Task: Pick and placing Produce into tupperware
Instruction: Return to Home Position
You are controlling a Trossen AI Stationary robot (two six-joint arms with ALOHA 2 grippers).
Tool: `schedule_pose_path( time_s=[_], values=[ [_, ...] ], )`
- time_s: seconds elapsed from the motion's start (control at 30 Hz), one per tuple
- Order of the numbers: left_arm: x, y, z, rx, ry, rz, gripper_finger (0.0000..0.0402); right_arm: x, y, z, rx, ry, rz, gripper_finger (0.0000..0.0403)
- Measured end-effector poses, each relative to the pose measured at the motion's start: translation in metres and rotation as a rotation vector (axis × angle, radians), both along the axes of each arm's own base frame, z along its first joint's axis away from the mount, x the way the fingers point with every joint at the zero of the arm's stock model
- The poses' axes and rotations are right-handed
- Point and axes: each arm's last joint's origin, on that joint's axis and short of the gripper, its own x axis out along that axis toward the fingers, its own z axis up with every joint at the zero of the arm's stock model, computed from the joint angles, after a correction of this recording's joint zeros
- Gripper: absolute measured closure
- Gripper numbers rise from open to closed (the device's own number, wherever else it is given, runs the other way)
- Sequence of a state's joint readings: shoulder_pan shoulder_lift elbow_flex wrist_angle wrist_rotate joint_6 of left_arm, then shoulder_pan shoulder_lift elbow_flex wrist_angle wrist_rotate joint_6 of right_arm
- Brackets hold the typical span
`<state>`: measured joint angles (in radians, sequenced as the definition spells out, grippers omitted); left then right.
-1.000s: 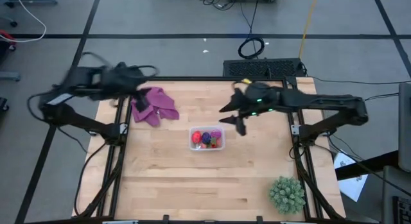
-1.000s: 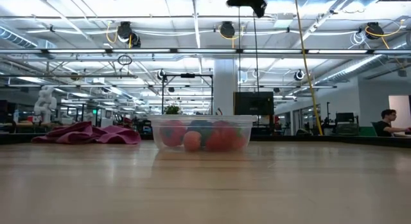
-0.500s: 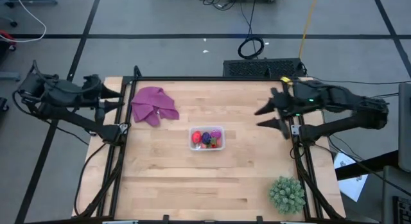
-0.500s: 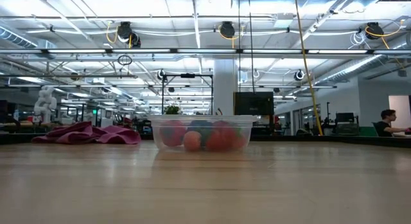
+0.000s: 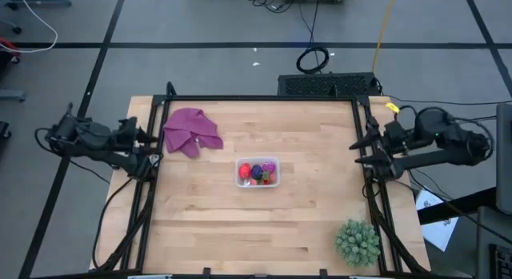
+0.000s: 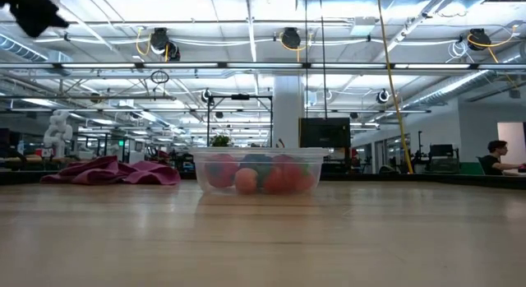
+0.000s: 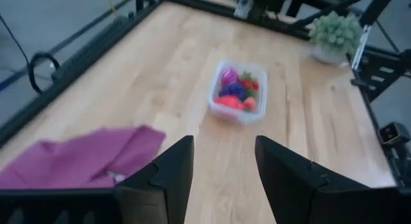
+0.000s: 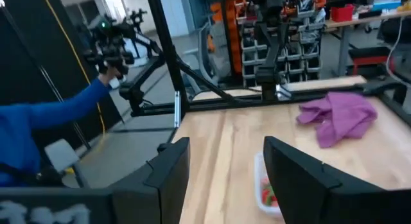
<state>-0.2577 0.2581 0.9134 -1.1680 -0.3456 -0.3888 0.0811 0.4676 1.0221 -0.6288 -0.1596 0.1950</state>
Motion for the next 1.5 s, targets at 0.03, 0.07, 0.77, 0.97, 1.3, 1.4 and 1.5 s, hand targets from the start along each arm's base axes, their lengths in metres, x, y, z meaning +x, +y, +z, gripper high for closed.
schedule_pose_path(
  time_s=[0.03,0.07,0.77,0.97,1.3,1.4,1.5],
  values=[
    [-0.001,0.000,-0.008,-0.011,0.007,0.006,0.0229,-0.003,0.000,-0.008,0.019,-0.004,-0.003,0.0215],
    [-0.001,0.000,-0.016,-0.024,0.008,0.013,0.0229,-0.006,-0.001,-0.017,0.036,-0.006,-0.006,0.0215],
    [0.084,-0.028,-0.082,-0.192,-0.193,-0.166,0.0229,0.011,0.004,-0.141,0.054,-0.315,0.122,0.0215],
    [0.099,-0.031,-0.099,-0.143,-0.152,-0.162,0.0229,0.021,0.006,-0.171,0.030,-0.330,0.157,0.0215],
    [0.080,-0.018,-0.092,-0.018,-0.265,-0.031,0.0229,0.021,0.001,-0.171,-0.022,-0.364,0.081,0.0215],
    [0.069,-0.014,-0.094,-0.027,-0.262,-0.001,0.0229,0.022,-0.003,-0.173,-0.026,-0.335,0.030,0.0215],
    [0.064,-0.012,-0.097,-0.039,-0.262,0.021,0.0229,0.023,-0.008,-0.174,-0.017,-0.321,-0.043,0.0215]
  ],
)
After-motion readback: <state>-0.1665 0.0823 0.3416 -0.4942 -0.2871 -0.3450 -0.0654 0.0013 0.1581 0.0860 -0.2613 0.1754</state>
